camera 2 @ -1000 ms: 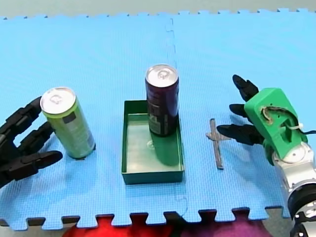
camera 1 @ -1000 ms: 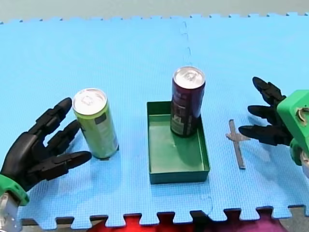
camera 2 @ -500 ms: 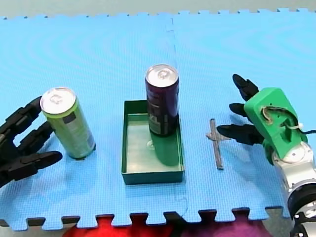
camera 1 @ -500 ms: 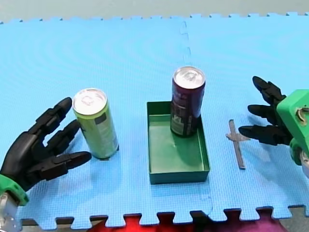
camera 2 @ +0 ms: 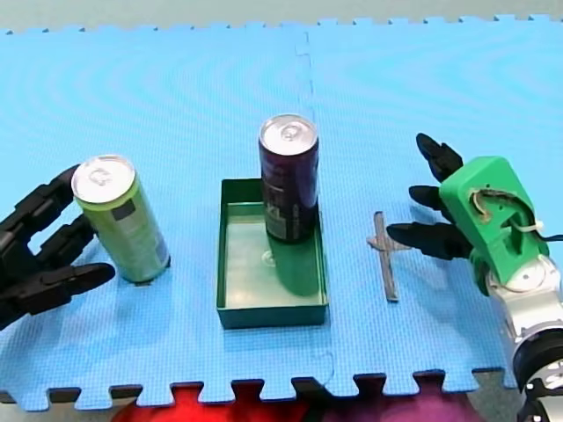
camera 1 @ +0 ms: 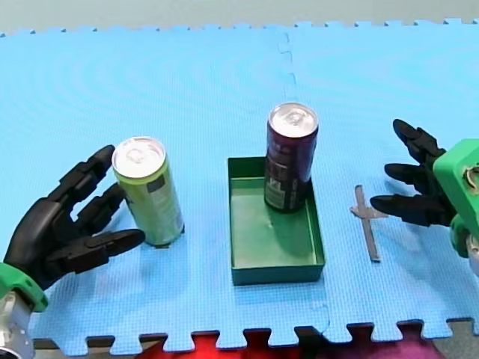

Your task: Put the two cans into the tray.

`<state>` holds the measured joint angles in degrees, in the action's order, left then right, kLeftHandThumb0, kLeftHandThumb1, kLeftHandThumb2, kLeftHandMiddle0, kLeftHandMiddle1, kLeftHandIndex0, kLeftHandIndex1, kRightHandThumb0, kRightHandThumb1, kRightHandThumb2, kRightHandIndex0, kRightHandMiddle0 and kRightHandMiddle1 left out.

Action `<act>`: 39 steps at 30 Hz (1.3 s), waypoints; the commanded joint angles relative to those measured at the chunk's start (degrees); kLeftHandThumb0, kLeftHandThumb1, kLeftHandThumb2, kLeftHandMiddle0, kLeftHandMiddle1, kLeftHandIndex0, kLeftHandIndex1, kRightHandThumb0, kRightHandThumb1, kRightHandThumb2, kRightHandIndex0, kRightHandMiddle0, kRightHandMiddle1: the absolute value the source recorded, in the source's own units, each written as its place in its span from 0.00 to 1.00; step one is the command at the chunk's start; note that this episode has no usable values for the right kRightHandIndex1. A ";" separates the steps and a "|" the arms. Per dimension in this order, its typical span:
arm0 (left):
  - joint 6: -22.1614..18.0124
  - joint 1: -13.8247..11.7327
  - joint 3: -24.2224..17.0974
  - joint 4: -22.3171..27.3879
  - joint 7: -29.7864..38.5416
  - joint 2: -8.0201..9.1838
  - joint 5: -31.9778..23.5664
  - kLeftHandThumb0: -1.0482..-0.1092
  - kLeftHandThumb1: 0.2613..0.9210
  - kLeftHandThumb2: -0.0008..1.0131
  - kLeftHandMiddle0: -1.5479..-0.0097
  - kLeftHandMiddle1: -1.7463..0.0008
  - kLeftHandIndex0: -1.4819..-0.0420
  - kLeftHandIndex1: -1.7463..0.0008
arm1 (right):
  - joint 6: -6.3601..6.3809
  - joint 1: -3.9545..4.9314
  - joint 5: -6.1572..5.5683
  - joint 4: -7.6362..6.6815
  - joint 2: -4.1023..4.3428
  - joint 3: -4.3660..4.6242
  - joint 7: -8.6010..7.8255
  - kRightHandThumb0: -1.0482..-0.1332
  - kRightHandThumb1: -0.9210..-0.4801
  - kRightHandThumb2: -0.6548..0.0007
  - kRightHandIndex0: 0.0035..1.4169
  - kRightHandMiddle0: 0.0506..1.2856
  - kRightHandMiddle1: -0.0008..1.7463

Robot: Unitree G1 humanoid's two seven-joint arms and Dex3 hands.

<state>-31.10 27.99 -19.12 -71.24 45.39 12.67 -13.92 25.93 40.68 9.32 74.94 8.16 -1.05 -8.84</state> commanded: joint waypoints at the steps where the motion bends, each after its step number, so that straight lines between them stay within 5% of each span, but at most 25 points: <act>1: -0.17 0.39 0.02 -0.15 -0.07 0.05 0.04 0.00 0.58 0.00 0.95 1.00 0.97 1.00 | 0.25 -0.12 -0.17 0.00 0.37 -0.14 0.02 0.23 0.32 1.00 0.17 0.04 0.00; 39: -0.85 2.05 1.06 -0.05 -2.22 -0.70 1.58 0.00 0.63 0.01 0.95 1.00 0.98 1.00 | 0.71 -0.36 -0.24 0.00 0.64 -0.41 0.31 0.18 0.28 1.00 0.18 0.04 0.00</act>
<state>-31.56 29.75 -18.18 -71.33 43.27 11.94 -12.37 26.34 40.42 9.31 75.04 8.44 -1.28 -8.54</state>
